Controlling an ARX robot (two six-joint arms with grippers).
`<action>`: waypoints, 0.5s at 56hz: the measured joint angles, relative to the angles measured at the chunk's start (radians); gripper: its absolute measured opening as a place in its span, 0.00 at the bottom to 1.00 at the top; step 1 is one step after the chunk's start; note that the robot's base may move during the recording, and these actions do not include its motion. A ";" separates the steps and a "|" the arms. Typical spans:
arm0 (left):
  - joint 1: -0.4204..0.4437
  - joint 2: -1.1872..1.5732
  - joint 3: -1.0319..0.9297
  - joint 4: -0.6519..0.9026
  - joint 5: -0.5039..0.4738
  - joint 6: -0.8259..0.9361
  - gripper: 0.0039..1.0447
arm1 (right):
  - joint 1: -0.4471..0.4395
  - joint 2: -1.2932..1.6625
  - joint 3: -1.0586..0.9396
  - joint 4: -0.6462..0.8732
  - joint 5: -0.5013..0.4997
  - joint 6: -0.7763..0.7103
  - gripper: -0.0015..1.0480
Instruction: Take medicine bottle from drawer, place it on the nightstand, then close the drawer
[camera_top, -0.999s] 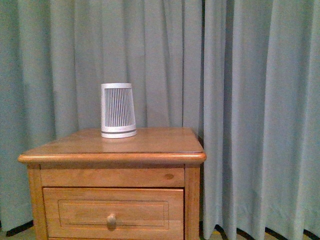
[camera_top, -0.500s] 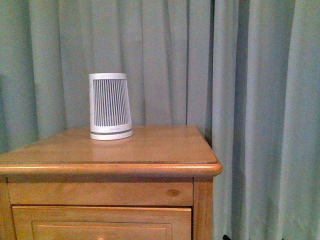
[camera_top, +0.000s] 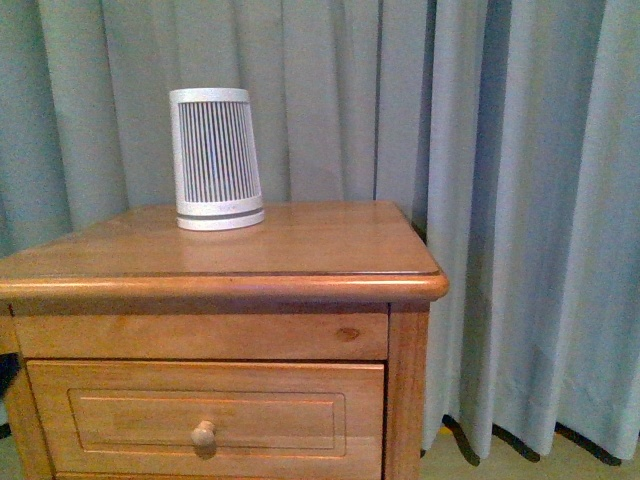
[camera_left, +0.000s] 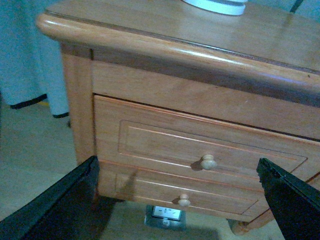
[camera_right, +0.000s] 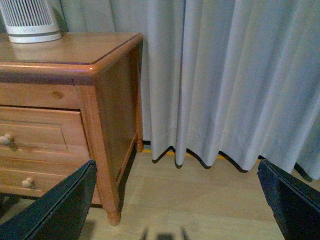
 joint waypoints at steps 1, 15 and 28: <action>-0.011 0.045 0.021 0.019 -0.006 0.000 0.94 | 0.000 0.000 0.000 0.000 0.000 0.000 0.93; -0.103 0.489 0.261 0.149 -0.060 0.001 0.94 | 0.000 0.000 0.000 0.000 0.000 0.000 0.93; -0.140 0.737 0.405 0.214 -0.059 0.030 0.94 | 0.000 0.000 0.000 0.000 0.000 0.000 0.93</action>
